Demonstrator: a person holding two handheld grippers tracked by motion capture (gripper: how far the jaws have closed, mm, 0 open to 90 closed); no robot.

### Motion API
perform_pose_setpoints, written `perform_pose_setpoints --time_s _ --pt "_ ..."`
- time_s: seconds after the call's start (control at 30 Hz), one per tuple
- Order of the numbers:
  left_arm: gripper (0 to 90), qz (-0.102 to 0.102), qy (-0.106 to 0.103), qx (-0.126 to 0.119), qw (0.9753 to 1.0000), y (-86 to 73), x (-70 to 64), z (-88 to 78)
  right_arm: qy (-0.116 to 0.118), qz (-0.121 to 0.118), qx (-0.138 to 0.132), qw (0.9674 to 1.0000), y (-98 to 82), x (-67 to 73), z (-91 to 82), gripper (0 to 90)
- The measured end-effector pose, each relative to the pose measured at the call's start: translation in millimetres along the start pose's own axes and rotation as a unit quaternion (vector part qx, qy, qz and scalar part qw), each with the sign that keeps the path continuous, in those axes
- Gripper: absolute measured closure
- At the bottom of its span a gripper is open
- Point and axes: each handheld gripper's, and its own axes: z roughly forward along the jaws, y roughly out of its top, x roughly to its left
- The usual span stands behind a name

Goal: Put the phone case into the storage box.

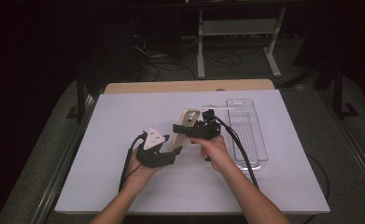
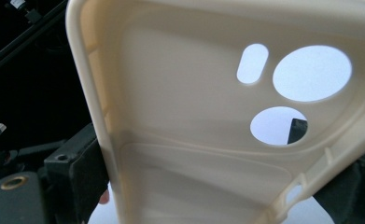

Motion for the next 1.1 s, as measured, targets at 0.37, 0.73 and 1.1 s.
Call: perform_pose_setpoints --time_s 0.37,0.73,1.1 --pt "21.4 0.012 -0.059 0.013 0.9981 -7.6 24.1 -21.1 -0.006 -0.013 -0.004 0.9999 0.4 0.6 -0.3 9.7" --pt "9.7 0.023 -0.079 0.018 0.9964 -32.6 42.2 -42.7 -0.022 -0.03 -0.005 0.9993 3.3 2.0 -3.5 9.9" --pt "2.0 0.014 -0.088 0.028 0.9957 -63.2 55.5 -53.6 -0.039 -0.033 -0.013 0.9986 15.6 5.0 -6.6 10.0"
